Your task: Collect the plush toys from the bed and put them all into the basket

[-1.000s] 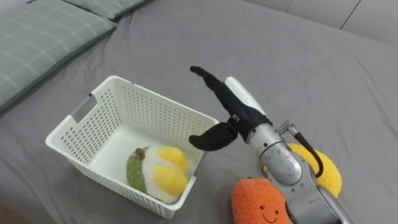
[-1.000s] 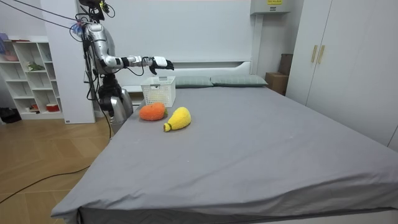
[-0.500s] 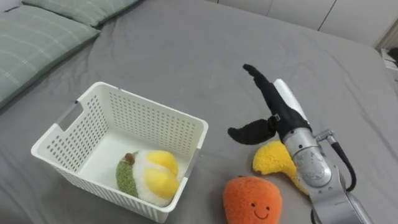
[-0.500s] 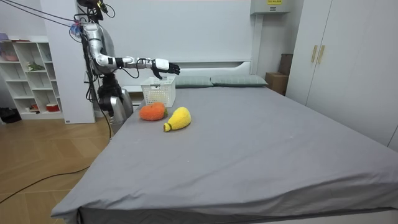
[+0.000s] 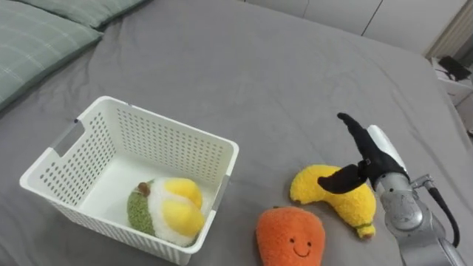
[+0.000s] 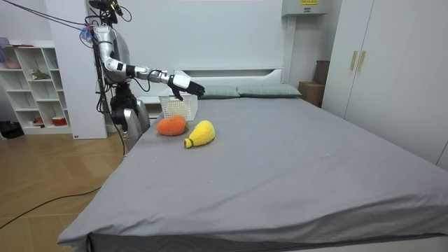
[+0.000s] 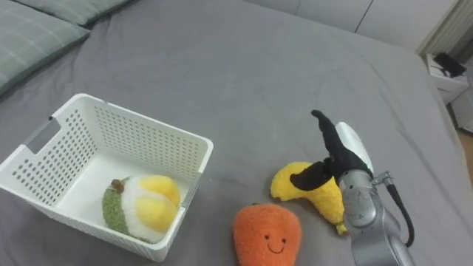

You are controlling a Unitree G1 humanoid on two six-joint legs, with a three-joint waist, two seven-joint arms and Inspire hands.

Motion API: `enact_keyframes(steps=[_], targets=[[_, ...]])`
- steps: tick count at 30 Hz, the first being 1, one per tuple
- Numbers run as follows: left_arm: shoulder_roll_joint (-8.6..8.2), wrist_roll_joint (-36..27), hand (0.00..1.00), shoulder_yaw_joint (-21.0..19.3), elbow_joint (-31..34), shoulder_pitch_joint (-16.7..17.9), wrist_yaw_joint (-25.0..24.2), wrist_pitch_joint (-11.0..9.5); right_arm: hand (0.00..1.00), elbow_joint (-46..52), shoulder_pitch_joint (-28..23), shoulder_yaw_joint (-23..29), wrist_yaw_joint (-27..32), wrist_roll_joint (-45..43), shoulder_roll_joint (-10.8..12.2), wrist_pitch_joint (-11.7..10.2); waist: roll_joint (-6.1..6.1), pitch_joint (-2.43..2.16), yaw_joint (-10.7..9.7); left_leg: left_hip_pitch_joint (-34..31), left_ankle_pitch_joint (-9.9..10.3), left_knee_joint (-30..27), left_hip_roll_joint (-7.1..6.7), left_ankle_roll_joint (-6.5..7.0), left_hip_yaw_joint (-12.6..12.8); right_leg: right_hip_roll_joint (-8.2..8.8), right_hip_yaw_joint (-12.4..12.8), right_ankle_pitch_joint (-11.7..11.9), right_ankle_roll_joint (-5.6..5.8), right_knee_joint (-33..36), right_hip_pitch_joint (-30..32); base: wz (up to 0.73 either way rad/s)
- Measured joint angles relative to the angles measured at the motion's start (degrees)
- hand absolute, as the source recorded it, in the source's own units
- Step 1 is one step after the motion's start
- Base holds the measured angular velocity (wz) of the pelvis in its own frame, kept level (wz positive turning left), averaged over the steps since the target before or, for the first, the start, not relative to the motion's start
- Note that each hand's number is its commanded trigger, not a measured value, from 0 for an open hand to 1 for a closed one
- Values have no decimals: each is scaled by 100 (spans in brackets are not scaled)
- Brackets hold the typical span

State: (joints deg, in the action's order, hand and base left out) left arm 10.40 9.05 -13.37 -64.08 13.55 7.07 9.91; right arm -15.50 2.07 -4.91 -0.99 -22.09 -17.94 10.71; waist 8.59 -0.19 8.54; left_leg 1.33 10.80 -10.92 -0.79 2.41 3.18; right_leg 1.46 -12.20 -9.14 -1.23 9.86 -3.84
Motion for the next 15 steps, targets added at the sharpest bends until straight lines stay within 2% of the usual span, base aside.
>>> enact_keyframes(steps=[3,6,10,11,12,13,15], targets=[[9,-10,0,8,116,-3,27,-3,0,-112,3,-3,56,13,-114,-10,30,-4,-6,-189,-1,-58,8,-1,-1,2,-12,8,-11,24,174,0],[78,-164,0,28,151,-89,32,-42,0,-626,192,-12,151,140,-188,-88,92,9,17,-390,-9,-116,19,-3,1,-1,-37,17,-26,76,367,2],[237,-509,0,299,221,-111,43,-116,0,-1195,500,-15,402,218,-188,-141,117,37,-32,-652,-11,-206,17,5,-27,2,-86,42,-25,80,578,5],[254,-509,0,310,220,-125,60,-120,0,-1292,549,-15,455,261,-188,-142,130,28,-26,-690,-12,-217,16,6,-34,3,-95,45,-24,81,607,6],[272,-505,0,312,221,-158,105,-122,0,-1476,635,-17,550,362,-193,-144,117,48,-19,-761,-12,-236,15,7,-43,6,-117,53,-22,81,654,4],[287,-506,0,312,226,-175,113,-135,0,-1689,751,-26,620,375,-193,-142,132,40,-11,-837,-13,-257,15,9,-39,8,-122,60,-21,85,726,4],[296,-507,0,352,273,-178,112,-153,0,-1916,903,-41,712,383,-201,-141,121,54,-16,-963,-19,-281,15,17,-53,10,-150,77,-23,82,833,5]])
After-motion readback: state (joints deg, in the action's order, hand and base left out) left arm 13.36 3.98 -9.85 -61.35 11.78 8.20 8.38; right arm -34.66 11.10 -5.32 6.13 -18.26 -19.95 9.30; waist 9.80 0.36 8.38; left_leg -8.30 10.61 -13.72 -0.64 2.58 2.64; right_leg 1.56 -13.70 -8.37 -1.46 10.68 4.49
